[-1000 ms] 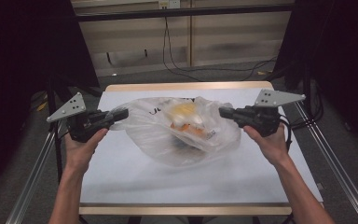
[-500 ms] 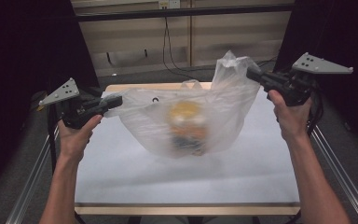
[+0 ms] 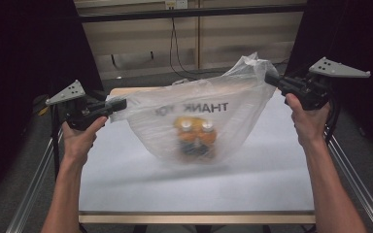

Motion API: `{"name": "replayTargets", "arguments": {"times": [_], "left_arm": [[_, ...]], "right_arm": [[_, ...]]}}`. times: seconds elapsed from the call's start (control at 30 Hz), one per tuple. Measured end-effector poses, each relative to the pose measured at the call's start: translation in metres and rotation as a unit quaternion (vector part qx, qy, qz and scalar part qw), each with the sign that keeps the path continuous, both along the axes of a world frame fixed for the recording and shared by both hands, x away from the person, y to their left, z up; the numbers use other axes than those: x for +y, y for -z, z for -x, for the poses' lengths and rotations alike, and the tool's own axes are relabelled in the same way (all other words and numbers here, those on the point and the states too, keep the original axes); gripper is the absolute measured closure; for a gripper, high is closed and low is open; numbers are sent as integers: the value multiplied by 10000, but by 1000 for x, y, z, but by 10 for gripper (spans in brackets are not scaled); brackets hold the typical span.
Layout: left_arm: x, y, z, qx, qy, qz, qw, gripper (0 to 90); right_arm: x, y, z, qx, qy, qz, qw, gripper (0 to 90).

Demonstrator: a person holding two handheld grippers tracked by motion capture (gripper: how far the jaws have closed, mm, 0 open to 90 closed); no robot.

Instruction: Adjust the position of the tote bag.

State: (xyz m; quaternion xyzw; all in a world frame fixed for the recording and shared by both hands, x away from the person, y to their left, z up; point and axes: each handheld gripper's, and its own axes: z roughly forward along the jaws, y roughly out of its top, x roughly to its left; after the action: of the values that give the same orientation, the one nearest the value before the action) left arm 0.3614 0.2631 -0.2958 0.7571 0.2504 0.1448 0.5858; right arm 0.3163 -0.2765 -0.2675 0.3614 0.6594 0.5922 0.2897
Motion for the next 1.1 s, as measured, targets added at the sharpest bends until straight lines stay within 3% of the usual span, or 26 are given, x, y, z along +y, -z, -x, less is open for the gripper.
{"name": "replayTargets", "arguments": {"times": [0.13, 0.23, 0.27, 0.43, 0.57, 0.7, 0.77, 1.0, 1.1], "left_arm": [[-7, 8, 2, 62, 135, 2, 9999, 886], [-15, 16, 5, 84, 82, -345, 9993, 885], [-16, 17, 5, 115, 101, -400, 9991, 884], [-16, 37, 4, 352, 298, -597, 9971, 883], [-15, 50, 1, 523, 394, -468, 9968, 883], [-14, 57, 0, 541, 487, -374, 9966, 883], [-15, 60, 0, 583, 443, -521, 9960, 883], [-19, 64, 1, 586, 449, -587, 9955, 883], [-19, 71, 1, 599, 372, -656, 9953, 882]], "right_arm": [[6, 9, 6, 84, -189, 88, 9997, 900], [10, 19, 10, 145, -226, 202, 9994, 900], [10, 22, 11, 181, -182, 274, 9993, 900], [1, 37, 10, 349, -110, 179, 9992, 900], [-2, 48, 11, 470, -158, 145, 9987, 900], [-3, 59, 13, 535, -183, 86, 9984, 900], [-5, 65, 13, 605, -184, 49, 9980, 900], [-6, 74, 14, 682, -246, 93, 9973, 900], [-2, 82, 11, 834, -259, 193, 9960, 900]]}}
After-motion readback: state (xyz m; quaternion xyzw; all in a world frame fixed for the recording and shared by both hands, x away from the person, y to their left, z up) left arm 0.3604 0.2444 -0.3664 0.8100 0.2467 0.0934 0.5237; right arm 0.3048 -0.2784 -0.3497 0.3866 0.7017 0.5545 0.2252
